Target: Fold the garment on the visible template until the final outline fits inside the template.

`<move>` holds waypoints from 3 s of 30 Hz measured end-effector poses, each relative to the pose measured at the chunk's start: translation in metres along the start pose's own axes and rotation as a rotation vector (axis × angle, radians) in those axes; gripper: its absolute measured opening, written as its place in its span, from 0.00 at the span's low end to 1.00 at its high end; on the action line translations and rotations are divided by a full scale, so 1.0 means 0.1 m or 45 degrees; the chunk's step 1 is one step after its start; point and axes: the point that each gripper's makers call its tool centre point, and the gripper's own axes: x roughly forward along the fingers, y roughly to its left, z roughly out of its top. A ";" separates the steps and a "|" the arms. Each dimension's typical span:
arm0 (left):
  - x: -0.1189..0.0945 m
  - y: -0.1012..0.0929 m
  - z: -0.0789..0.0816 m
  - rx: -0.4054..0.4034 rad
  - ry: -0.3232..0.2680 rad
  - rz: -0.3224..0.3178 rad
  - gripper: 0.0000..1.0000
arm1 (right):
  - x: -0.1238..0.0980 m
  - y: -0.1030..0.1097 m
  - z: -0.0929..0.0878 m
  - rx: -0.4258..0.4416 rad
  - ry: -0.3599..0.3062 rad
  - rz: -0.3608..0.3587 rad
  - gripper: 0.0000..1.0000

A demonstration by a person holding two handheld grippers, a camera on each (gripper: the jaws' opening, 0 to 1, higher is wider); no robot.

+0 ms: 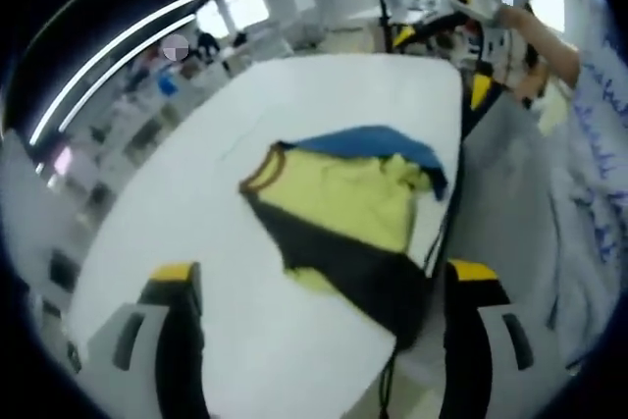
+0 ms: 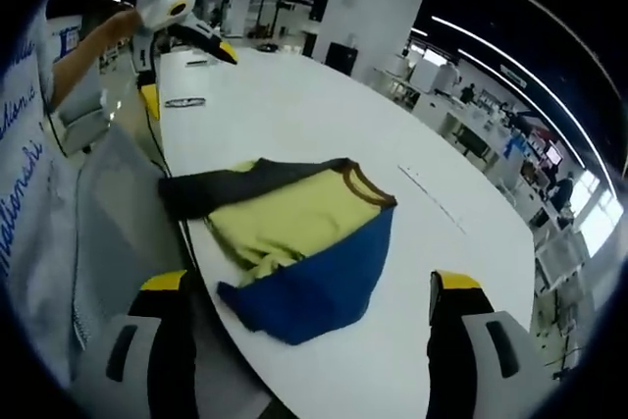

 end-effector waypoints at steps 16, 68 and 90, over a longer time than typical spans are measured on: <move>-0.12 -0.13 -0.21 -0.266 -0.070 0.077 0.99 | 0.02 0.17 -0.33 0.157 0.071 -0.055 0.98; -0.05 -0.34 -0.37 -0.346 -0.051 0.056 0.88 | 0.92 1.43 -0.69 0.351 0.256 0.537 0.42; 0.01 -0.43 -0.35 -0.341 -0.063 0.006 0.85 | 1.21 1.04 -0.62 0.412 0.235 0.318 0.31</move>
